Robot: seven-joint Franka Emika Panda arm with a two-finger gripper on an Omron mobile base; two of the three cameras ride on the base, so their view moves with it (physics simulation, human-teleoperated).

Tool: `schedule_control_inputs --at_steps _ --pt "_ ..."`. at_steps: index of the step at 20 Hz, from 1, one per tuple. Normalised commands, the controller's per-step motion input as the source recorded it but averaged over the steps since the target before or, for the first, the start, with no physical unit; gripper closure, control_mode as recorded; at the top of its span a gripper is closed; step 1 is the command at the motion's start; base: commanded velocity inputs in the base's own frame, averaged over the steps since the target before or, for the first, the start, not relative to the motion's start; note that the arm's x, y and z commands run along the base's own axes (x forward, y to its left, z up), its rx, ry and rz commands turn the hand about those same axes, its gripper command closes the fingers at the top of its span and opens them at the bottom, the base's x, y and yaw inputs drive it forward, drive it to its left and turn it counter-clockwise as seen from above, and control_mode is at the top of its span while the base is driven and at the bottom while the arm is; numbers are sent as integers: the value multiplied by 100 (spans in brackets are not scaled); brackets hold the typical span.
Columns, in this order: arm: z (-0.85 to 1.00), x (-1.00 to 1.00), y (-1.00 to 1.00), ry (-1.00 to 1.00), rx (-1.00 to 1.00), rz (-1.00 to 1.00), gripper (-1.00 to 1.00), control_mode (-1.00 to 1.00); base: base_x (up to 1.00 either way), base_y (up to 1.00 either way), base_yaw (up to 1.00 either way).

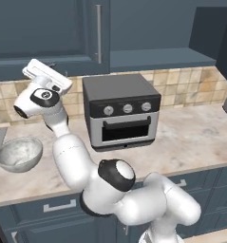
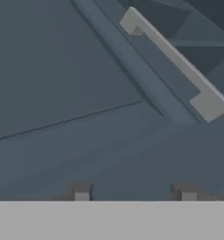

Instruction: Open the cabinet and move the ladle to the pot. Then close the cabinet.

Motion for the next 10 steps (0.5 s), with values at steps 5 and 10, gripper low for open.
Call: schedule_control_inputs --at_steps 5,10 --pt "20 66 -41 0 15 15 -100 -100 0 0 0" --pt "43 -57 -37 -11 4 14 -100 -100 0 0 0"
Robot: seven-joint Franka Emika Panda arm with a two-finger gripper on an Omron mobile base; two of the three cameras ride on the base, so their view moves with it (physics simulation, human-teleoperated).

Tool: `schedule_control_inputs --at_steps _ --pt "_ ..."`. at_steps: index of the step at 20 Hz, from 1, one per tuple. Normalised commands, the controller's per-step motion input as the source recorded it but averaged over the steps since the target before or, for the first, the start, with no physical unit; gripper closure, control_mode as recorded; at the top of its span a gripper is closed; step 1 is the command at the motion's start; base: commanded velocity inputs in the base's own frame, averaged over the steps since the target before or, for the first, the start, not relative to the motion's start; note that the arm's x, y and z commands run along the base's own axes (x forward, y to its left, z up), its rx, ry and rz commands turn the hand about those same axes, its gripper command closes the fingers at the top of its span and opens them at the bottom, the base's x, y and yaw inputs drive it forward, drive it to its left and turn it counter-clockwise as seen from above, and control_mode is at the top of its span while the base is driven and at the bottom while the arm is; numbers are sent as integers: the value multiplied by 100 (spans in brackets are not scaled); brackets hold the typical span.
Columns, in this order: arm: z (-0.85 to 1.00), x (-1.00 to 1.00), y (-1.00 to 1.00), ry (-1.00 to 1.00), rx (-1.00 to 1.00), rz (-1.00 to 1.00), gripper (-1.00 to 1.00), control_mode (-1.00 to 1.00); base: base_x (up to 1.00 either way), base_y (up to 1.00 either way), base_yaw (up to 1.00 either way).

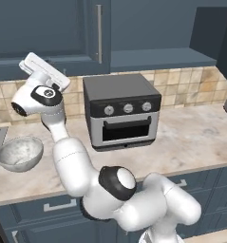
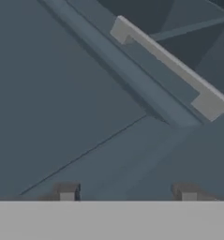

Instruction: Open the cabinet and move the ladle to the pot. Then close the cabinet.

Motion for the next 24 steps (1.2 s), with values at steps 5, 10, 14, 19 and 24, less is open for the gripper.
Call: schedule_control_inputs --at_steps 5,10,14,19,24 --pt "54 -100 -47 -23 0 10 -100 -100 0 0 0" --pt "67 -100 -68 -3 0 8 -100 -100 0 0 0" --pt "44 -100 -83 10 0 7 -100 -100 0 0 0" --pt "7 -100 -82 12 -1 5 -100 -100 0 0 0" --pt "0 -100 -88 14 -5 2 -100 -100 0 0 0"
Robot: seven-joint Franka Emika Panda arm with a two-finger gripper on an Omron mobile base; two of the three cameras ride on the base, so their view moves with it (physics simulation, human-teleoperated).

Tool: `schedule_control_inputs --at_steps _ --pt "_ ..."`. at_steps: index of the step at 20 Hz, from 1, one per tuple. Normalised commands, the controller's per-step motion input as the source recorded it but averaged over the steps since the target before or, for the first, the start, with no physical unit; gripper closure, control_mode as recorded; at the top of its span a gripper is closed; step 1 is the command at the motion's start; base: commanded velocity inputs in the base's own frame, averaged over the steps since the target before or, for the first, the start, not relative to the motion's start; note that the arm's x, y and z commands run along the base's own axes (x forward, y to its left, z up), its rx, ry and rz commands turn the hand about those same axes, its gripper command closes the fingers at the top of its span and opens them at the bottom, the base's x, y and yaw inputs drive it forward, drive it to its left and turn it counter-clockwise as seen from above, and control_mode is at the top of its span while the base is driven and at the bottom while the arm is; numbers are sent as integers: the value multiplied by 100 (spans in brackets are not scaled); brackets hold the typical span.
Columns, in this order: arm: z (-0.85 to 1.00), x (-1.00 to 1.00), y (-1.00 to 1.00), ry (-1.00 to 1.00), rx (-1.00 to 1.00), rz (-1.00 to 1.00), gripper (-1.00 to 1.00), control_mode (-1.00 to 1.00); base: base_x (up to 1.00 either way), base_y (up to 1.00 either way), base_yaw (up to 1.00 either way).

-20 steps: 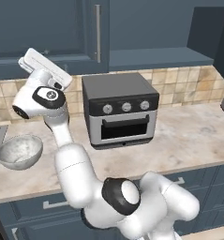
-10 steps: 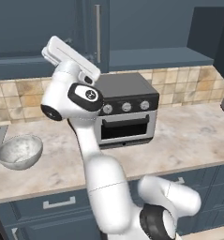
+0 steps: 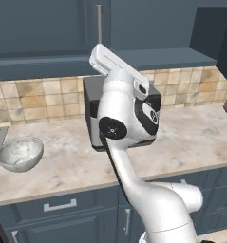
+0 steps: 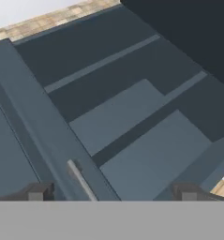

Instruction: Open the cabinet and move the ladle to the pot. Then close the cabinet.

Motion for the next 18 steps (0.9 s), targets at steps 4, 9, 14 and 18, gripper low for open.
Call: schedule_control_inputs --at_steps 4,9,14,18 --pt "2 -100 -85 18 -5 0 -100 -100 0 0 0" --pt "1 -100 -81 19 -9 0 -100 -100 0 0 0" --pt "0 -100 -59 8 -13 0 -100 -100 0 0 0" --pt "0 -100 -59 7 -11 0 -100 -100 0 0 0"
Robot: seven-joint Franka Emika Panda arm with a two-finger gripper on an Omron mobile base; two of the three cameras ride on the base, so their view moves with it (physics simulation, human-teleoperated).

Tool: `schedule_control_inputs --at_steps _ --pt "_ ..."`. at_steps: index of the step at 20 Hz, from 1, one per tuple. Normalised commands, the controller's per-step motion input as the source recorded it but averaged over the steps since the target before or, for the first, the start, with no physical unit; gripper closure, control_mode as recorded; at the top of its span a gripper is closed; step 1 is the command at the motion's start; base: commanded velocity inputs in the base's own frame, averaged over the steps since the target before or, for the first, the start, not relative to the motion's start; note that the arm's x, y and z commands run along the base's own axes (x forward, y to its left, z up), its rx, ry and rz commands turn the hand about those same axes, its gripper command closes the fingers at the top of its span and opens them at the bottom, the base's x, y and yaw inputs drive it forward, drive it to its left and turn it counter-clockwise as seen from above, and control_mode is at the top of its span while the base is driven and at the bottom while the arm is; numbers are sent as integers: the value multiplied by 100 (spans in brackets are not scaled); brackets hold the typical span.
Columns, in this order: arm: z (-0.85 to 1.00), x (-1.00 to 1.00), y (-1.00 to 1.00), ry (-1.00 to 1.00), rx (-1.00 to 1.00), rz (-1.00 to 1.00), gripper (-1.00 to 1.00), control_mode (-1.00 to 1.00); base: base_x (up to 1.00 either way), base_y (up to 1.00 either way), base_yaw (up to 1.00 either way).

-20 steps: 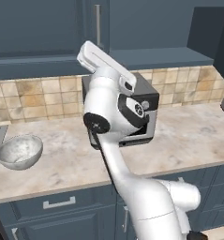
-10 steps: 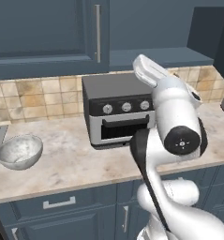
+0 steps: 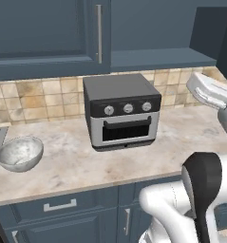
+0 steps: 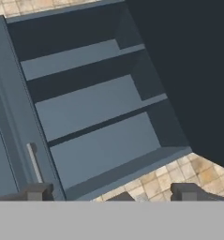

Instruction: Open the cabinet and move the ladle to the pot. Then close the cabinet.

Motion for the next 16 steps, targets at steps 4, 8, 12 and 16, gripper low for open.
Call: schedule_control_inputs --at_steps 4,8,12,16 --pt "0 -99 -66 9 -7 0 -100 -100 0 0 0" --pt "-1 -100 -25 7 -5 0 -100 -100 0 0 0" --pt "0 -57 -45 6 -5 0 -100 -100 0 0 0" --pt "-7 -15 -63 0 -2 0 -100 -100 0 0 0"
